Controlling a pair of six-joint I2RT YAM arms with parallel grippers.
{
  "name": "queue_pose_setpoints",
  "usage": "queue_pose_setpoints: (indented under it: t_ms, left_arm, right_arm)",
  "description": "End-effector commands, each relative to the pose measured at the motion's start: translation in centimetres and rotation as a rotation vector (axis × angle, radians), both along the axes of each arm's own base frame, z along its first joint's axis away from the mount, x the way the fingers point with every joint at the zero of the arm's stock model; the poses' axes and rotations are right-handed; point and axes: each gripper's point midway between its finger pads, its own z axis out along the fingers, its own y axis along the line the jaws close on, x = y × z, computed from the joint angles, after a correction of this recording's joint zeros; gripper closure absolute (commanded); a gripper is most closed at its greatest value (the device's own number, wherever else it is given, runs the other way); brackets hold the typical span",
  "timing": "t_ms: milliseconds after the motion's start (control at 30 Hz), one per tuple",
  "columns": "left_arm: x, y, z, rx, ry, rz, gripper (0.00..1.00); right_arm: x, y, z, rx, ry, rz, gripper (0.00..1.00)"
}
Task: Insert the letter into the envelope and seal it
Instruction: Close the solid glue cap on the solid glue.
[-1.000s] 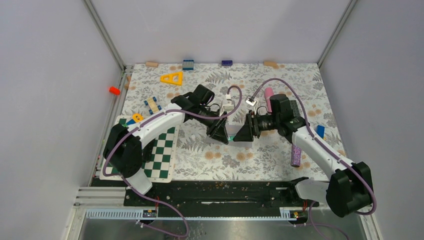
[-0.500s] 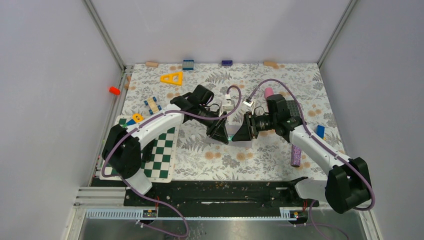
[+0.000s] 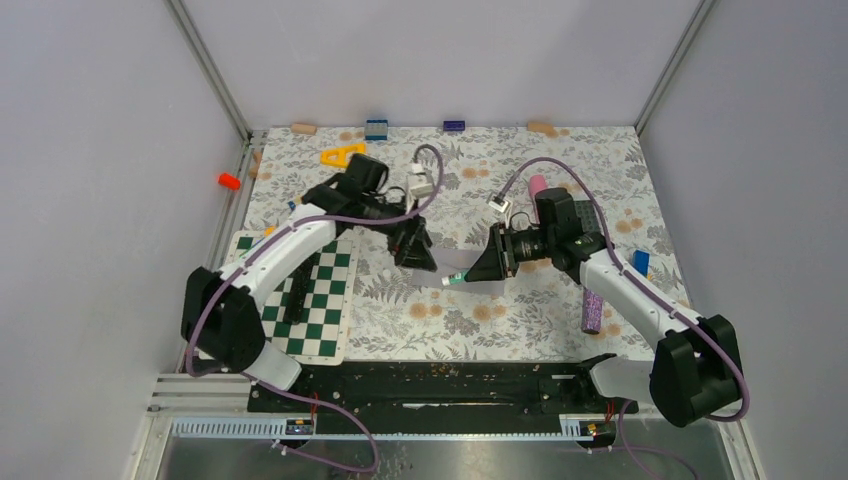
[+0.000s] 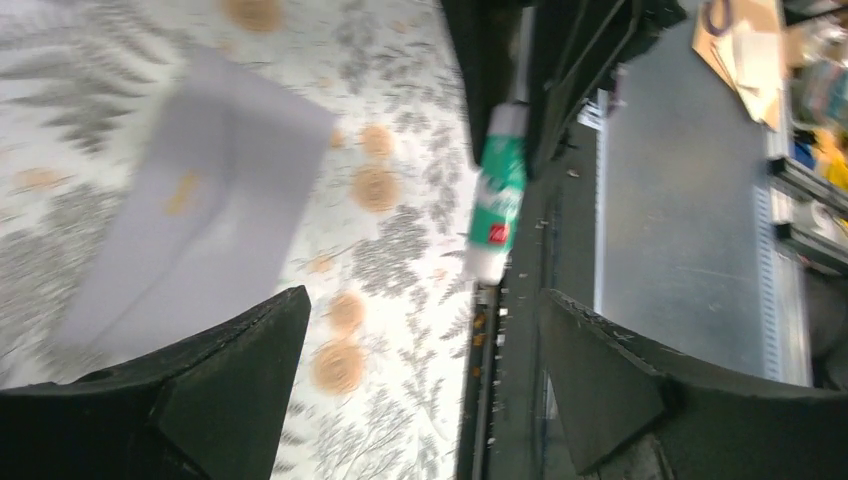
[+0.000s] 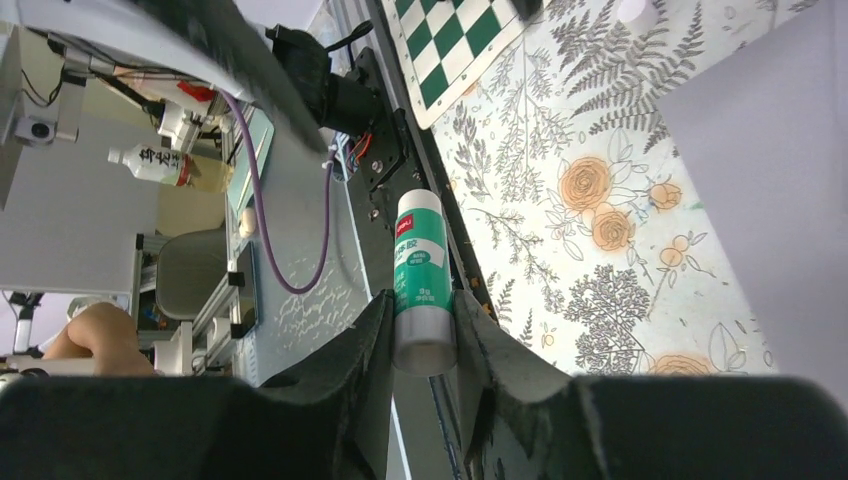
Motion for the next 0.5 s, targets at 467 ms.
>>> queue_pose_setpoints:
  t_ms: [467]
  left_arm:
    - [6.8,11.9,-8.8,0.654,-0.445,0.321,0.12]
  right_arm:
    - [3.3,-3.4,4.0,0.030,-0.152,-0.161,0.84]
